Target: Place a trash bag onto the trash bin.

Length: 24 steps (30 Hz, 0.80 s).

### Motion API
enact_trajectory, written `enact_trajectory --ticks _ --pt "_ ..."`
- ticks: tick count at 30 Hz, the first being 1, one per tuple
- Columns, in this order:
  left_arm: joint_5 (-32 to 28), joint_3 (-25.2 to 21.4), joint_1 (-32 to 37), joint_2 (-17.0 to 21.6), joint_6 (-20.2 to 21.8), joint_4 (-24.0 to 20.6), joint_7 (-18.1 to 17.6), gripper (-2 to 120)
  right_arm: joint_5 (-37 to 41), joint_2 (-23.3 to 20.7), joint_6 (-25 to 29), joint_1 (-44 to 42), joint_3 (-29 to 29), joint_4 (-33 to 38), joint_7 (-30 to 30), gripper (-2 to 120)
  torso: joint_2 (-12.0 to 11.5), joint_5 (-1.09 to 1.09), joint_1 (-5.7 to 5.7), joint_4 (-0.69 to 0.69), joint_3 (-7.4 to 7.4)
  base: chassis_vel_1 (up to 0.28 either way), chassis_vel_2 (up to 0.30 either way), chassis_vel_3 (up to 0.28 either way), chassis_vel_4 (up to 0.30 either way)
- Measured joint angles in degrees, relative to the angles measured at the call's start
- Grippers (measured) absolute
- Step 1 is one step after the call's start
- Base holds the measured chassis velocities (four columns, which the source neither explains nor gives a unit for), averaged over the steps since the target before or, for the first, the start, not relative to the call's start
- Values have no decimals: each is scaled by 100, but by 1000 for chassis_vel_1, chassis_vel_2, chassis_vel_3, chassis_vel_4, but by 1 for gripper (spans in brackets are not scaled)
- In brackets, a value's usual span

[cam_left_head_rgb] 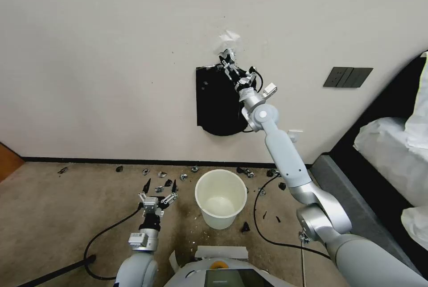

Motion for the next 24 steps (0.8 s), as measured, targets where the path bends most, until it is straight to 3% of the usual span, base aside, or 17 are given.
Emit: enact_trajectory --ticks 24 --pt "-14 -9 22 -18 4 34 -23 100 -136 152 -2 -39 180 -165 -202 0 0 0 0 0 0 0 0 0 0"
